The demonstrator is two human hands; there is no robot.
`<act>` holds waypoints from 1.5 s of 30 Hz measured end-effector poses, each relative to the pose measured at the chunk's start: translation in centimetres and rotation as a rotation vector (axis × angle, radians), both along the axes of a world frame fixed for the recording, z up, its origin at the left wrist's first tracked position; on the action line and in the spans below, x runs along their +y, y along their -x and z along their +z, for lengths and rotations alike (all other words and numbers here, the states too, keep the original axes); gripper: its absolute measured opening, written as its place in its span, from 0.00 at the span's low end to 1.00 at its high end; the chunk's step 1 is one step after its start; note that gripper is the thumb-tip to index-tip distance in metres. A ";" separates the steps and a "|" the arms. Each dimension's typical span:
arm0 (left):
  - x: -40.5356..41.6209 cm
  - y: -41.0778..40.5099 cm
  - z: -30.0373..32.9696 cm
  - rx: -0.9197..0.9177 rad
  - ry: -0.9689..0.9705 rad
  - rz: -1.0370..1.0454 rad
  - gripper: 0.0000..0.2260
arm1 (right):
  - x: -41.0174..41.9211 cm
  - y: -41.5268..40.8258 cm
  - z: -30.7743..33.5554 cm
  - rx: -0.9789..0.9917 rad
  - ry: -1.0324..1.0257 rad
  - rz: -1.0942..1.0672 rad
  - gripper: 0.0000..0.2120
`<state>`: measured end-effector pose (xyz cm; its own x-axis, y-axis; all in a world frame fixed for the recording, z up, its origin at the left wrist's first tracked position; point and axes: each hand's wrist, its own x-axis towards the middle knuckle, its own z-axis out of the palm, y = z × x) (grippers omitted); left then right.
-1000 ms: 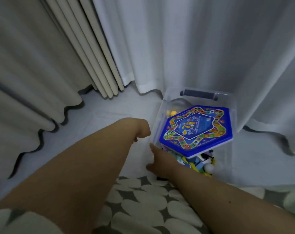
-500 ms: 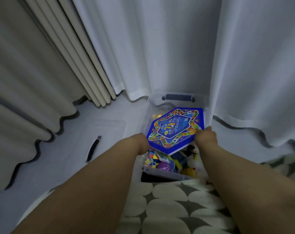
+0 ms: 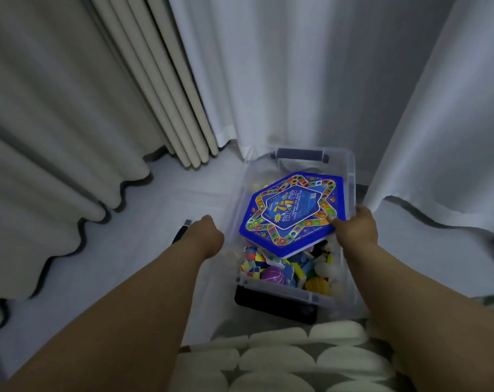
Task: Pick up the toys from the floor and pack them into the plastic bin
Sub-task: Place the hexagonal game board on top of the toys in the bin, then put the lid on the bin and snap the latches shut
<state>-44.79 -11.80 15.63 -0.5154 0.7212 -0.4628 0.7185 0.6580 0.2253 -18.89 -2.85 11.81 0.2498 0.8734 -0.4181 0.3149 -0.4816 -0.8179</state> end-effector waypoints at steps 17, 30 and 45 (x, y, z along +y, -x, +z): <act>-1.7 14.4 -15.6 -0.213 0.017 0.503 0.22 | 0.6 8.9 -5.4 -0.985 -0.412 0.205 0.30; 0.4 16.9 -22.3 -0.167 0.120 0.409 0.20 | -0.3 10.3 -7.4 -1.184 -0.376 0.429 0.32; -0.7 12.4 -21.3 -0.064 0.115 0.328 0.17 | -0.2 10.3 -7.6 -1.182 -0.315 0.477 0.34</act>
